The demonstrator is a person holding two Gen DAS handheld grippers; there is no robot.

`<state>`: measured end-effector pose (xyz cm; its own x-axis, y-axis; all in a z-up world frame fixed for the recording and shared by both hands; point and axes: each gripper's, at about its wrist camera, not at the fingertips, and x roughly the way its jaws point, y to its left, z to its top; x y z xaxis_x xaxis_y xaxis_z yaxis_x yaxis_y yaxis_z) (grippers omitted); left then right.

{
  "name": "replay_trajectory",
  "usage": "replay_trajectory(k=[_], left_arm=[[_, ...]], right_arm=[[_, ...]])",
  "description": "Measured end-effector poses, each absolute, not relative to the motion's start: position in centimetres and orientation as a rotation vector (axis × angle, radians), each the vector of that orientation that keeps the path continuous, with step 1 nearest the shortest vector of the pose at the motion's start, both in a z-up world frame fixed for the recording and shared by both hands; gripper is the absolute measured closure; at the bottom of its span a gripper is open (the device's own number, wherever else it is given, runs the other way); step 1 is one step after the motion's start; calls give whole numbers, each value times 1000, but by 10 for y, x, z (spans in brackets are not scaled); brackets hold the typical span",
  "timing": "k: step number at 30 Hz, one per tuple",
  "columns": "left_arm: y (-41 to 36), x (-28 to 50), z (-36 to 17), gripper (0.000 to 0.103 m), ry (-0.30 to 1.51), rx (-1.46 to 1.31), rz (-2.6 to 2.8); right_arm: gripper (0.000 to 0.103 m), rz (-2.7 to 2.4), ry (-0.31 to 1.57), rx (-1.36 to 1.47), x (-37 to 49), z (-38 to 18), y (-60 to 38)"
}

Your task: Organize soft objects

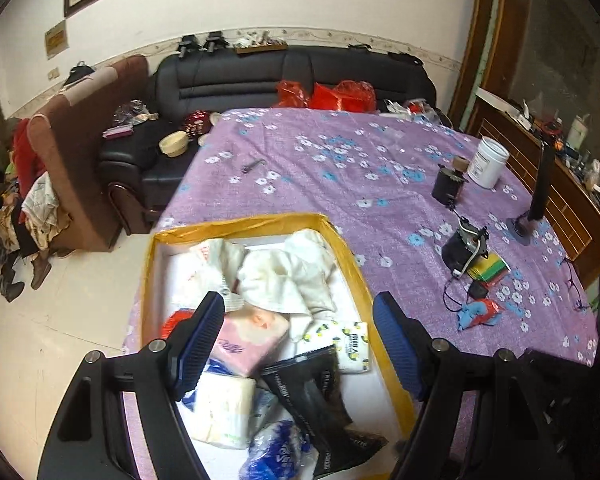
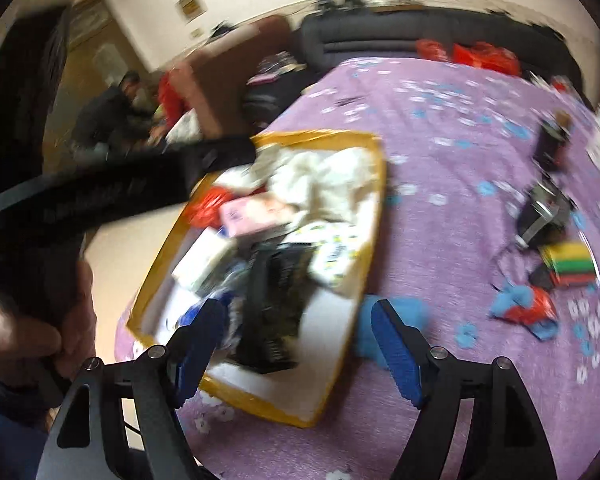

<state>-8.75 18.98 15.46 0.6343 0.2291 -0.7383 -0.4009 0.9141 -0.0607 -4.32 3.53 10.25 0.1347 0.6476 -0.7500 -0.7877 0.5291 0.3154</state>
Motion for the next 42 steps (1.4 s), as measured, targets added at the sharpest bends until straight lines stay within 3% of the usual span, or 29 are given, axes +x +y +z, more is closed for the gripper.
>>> replay_trajectory(k=[13,26,29,30,31,33,42], left_arm=[[106,-9,125,27,916,-151,131],[6,84,24,28,1195,21,-85],[-1,86,17,32,1165,41,-57],[-3,85,18,42,1152,41,-50],[-4,83,20,59,1138,37,-47],[-4,79,22,72,1137,17,-50],[5,41,36,72,1149,-47,-29]], right_arm=[[22,752,1020,73,15,99,-95],[23,527,1070,163,80,81,-182],[23,514,1064,145,106,85,-177],[23,523,1058,141,116,87,-172],[23,526,1054,131,125,88,-167],[23,525,1057,78,150,86,-151],[36,490,1158,-34,248,50,-94]])
